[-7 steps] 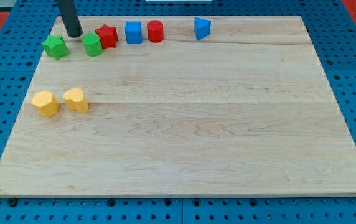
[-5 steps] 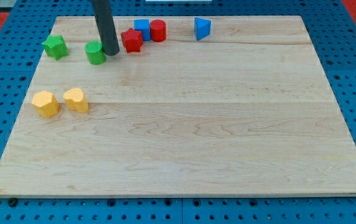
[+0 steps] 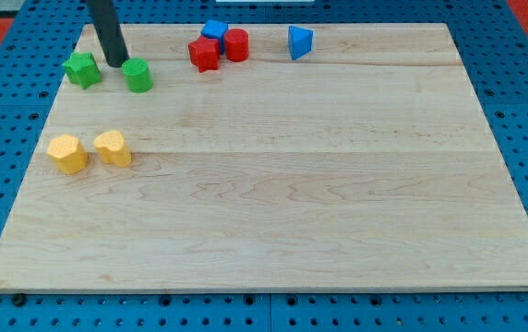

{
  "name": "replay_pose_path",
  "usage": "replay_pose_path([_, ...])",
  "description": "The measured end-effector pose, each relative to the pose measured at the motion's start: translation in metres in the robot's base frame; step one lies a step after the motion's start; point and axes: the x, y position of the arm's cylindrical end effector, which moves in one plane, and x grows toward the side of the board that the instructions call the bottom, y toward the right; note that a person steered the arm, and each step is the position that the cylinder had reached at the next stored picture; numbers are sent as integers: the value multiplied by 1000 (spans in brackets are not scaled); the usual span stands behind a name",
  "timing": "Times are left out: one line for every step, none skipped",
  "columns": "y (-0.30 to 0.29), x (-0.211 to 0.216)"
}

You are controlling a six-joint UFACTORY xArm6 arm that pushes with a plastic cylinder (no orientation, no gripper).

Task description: Separate the red star and the green circle

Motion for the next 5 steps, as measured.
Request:
replay_pose_path([31, 38])
replay_pose_path([48, 58])
replay_pose_path([52, 22])
replay_pose_path([106, 14])
replay_pose_path([129, 47])
